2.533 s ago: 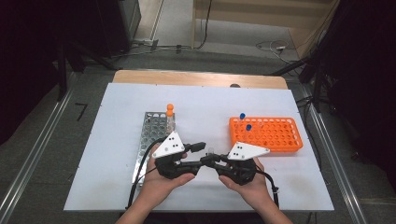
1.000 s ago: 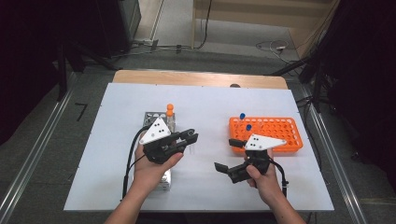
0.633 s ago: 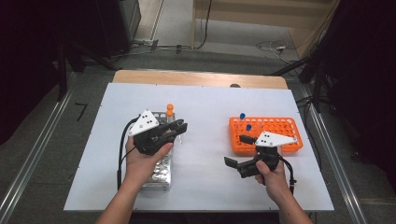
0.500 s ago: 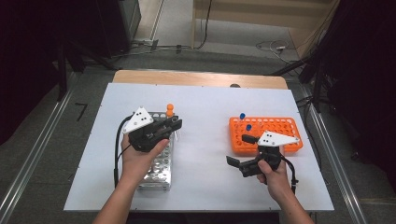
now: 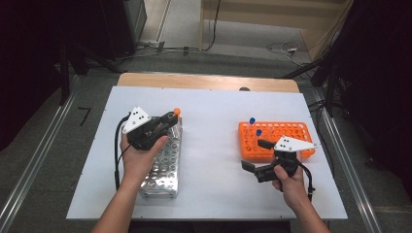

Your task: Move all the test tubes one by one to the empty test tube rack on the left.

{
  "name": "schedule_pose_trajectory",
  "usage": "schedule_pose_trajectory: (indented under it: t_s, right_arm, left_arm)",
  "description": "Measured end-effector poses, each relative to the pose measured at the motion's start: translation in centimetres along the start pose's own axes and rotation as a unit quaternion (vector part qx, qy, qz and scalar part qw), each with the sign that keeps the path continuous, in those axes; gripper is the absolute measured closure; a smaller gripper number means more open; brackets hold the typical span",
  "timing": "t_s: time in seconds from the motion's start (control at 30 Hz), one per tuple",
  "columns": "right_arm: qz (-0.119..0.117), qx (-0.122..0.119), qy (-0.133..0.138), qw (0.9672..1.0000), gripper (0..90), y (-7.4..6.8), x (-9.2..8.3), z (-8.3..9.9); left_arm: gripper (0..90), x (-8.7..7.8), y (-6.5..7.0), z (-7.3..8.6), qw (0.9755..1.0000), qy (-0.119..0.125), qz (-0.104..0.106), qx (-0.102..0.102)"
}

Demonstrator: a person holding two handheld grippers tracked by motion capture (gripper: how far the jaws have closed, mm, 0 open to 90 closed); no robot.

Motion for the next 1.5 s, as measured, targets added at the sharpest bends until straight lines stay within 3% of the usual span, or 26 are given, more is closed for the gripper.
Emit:
schedule_pose_trajectory:
  t_s: [0.57,0.83,1.27,1.5]
  right_arm:
    - [0.008,0.009,0.003,0.9999,0.0,0.6,-0.4,0.2]
    - [0.011,0.011,0.006,0.9999,0.0,0.9,-0.6,0.2]
    - [0.023,0.02,0.01,0.9995,0.0,1.9,-0.9,0.2]
    - [0.032,0.025,0.011,0.9991,0.0,2.6,-1.1,0.3]
  left_arm:
    - [76.3,0.9,-1.2,0.8,0.9989,-0.003,-0.047,0.006]
    - [76.3,1.6,-1.2,1.6,0.9988,-0.025,-0.043,-0.001]
    - [75.2,1.7,-1.4,2.4,0.9956,-0.074,-0.052,-0.023]
    - [70.4,1.8,-1.4,2.5,0.9946,-0.088,-0.045,-0.032]
Point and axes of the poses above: each handheld gripper's, and its own axes: x roughly forward along the jaws, z roughly out of its underside, y roughly to its right, the point moved 5 cm from there along x, roughly forward along the jaws, and after that the axes turned 14 degrees about z, right-handed, at the moved point
